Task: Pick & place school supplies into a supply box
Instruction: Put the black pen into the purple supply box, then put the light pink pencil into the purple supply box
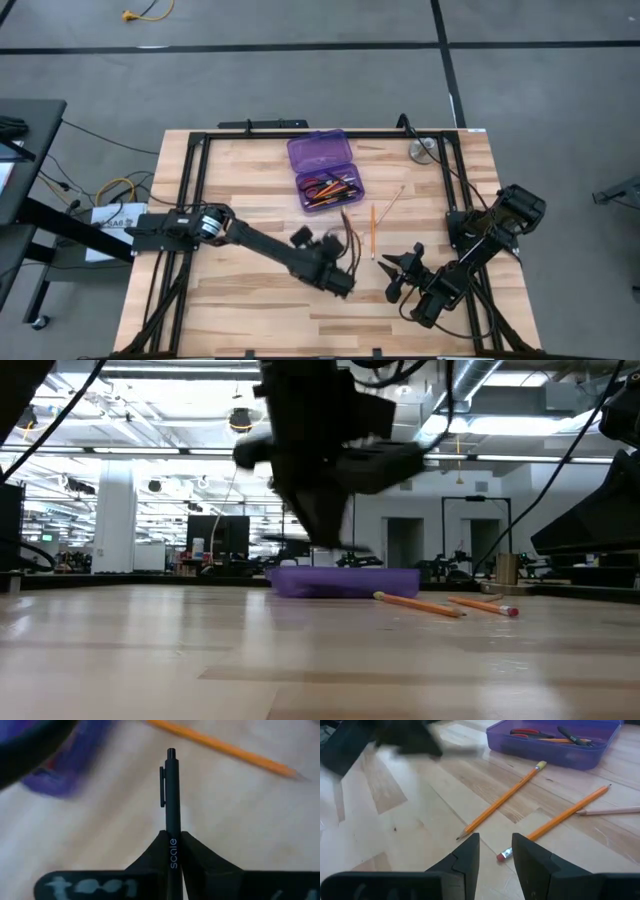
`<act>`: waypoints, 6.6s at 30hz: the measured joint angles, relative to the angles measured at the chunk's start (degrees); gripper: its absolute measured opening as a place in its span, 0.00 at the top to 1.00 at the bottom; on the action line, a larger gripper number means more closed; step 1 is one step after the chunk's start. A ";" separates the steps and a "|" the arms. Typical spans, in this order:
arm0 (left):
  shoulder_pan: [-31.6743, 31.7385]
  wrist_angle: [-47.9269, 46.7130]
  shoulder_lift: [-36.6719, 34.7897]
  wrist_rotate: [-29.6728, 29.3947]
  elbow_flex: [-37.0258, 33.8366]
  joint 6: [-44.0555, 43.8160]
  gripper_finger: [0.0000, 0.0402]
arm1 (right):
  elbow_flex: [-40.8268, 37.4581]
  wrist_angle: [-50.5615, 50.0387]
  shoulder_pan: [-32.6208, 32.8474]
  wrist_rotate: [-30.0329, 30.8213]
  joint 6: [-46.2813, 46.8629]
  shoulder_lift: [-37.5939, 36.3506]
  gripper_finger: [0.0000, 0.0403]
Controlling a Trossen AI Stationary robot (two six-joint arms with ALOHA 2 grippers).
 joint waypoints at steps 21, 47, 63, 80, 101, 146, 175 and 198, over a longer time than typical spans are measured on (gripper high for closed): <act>18.57 -2.21 -0.23 -3.93 11.68 51.70 0.97 | 0.00 -2.12 0.00 0.11 -0.15 0.00 0.73; 25.81 13.18 -0.25 1.33 -2.53 57.93 0.85 | 0.00 -2.53 0.00 0.09 -0.13 0.00 0.73; 24.36 11.39 -0.25 -3.88 -2.48 54.68 0.63 | 0.00 -2.31 0.00 0.04 -0.01 0.00 0.73; 19.19 -2.88 -0.29 -4.69 16.60 50.95 0.53 | 0.00 -1.95 0.00 0.04 0.02 0.00 0.73; -8.08 3.26 -23.59 -2.60 10.31 41.94 0.53 | -0.02 0.24 -1.89 -0.37 4.52 0.00 0.73; -9.62 115.95 -67.15 2.60 -98.61 47.40 0.53 | 24.53 -40.11 -38.50 -43.38 -13.32 -0.02 0.73; -9.64 113.55 -66.96 -1.41 -98.61 42.55 0.53 | 24.57 -47.35 -59.61 -67.78 -49.63 -0.02 0.73; -9.64 114.58 -66.96 -1.46 -98.59 42.03 0.53 | 24.55 -44.05 -55.87 -49.79 -110.32 -0.02 0.73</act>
